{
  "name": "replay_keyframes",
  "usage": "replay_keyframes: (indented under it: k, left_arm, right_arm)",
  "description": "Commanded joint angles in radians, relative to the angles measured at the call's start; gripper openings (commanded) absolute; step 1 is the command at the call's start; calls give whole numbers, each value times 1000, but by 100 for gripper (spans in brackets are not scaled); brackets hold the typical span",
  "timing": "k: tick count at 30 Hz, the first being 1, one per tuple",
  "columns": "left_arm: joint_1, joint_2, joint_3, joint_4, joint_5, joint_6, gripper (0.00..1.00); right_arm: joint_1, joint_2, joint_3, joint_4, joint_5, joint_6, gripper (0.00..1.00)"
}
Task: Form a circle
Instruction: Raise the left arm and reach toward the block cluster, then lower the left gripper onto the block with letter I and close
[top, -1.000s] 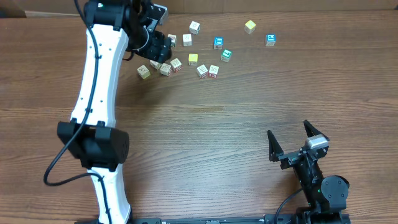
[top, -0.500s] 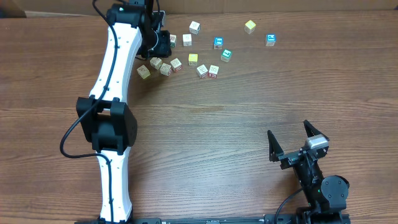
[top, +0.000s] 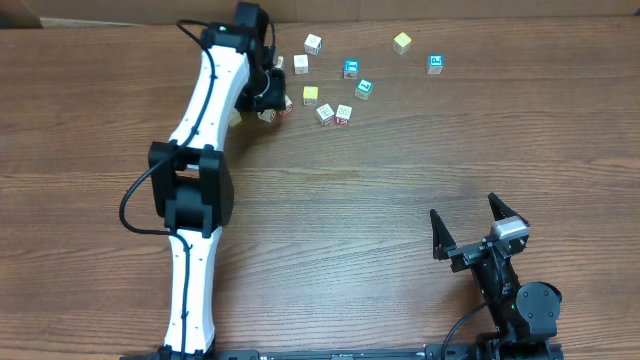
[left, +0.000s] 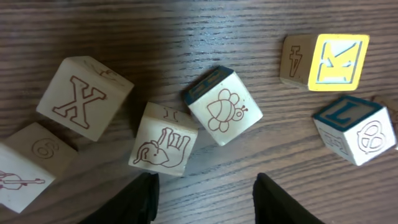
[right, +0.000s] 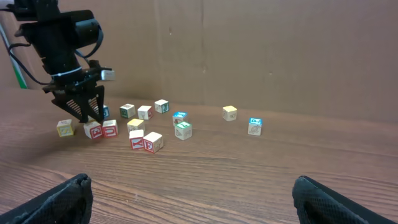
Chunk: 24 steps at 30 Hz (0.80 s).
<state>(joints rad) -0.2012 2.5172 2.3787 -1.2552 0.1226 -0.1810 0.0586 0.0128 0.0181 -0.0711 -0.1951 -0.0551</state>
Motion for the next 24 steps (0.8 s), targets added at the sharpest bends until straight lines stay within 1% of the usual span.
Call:
replay_keyframes:
  k: [1, 4, 7, 15, 18, 21, 23, 24]
  left_arm:
    - [-23, 13, 18, 4, -105, 33, 54]
    - [-34, 14, 18, 4, -163, 80, 57]
    - [-37, 14, 18, 6, -208, 85, 58]
    - [-38, 14, -48, 58, -211, 100, 59]
    - [-38, 14, -67, 68, -211, 108, 55]
    - [-38, 14, -67, 72, -211, 107, 46]
    - [-38, 14, -67, 74, -209, 107, 46]
    - [-38, 14, -67, 74, -208, 106, 47]
  right_arm:
    - [-1, -10, -10, 6, -1, 6, 100]
    - [-1, -10, -10, 6, -1, 6, 100]
    - [-1, -10, -10, 6, -1, 6, 100]
    - [-1, -10, -10, 6, -1, 6, 100]
    - [-1, -10, -10, 6, -1, 6, 100]
    - [-1, -10, -10, 6, -1, 6, 100]
    - [-1, -10, -10, 6, -1, 6, 100]
    - [-1, -10, -10, 6, -1, 6, 100]
